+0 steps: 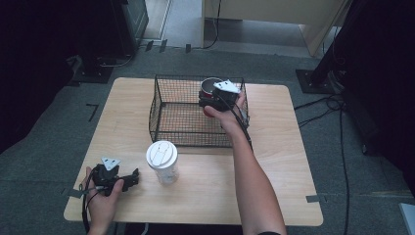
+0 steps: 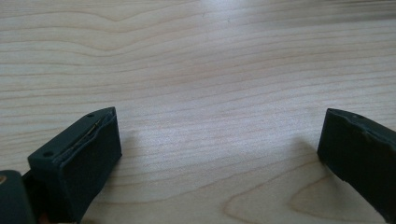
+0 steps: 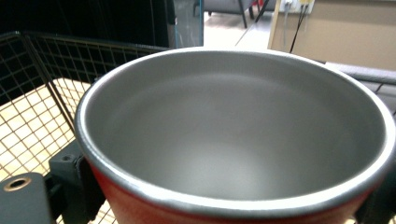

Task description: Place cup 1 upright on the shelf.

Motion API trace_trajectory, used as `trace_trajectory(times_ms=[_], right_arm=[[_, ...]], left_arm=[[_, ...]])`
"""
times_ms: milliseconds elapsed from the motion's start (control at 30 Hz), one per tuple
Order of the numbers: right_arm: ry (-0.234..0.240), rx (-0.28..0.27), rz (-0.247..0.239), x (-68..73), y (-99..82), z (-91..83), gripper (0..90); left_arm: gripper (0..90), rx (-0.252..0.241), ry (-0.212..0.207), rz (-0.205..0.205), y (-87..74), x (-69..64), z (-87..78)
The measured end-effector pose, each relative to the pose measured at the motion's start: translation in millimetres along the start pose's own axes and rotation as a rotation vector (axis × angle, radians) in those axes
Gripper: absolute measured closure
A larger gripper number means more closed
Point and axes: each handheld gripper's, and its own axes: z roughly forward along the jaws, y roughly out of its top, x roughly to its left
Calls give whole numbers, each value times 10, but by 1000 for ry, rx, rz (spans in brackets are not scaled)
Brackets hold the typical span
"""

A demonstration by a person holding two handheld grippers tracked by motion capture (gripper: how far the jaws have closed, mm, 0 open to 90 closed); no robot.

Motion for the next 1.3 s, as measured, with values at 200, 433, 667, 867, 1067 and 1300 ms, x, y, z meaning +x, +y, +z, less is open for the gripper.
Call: trace_trajectory(times_ms=[200,433,667,867,1067,1300], right_arm=[[1,58,-33,20,-21,49,73],[9,106,-60,40,-40,88,72],[2,181,-84,50,-60,144,71],[2,210,-92,56,-65,166,71],[-3,229,-78,38,-46,152,55],[14,257,-82,45,-16,128,0]], left_arm=[[2,0,0,-1,0,0,0],[2,1,0,1,0,0,0],[2,1,0,1,0,0,-1],[2,0,0,1,0,0,0],[2,0,0,0,0,0,0],[2,0,0,0,0,0,-1]])
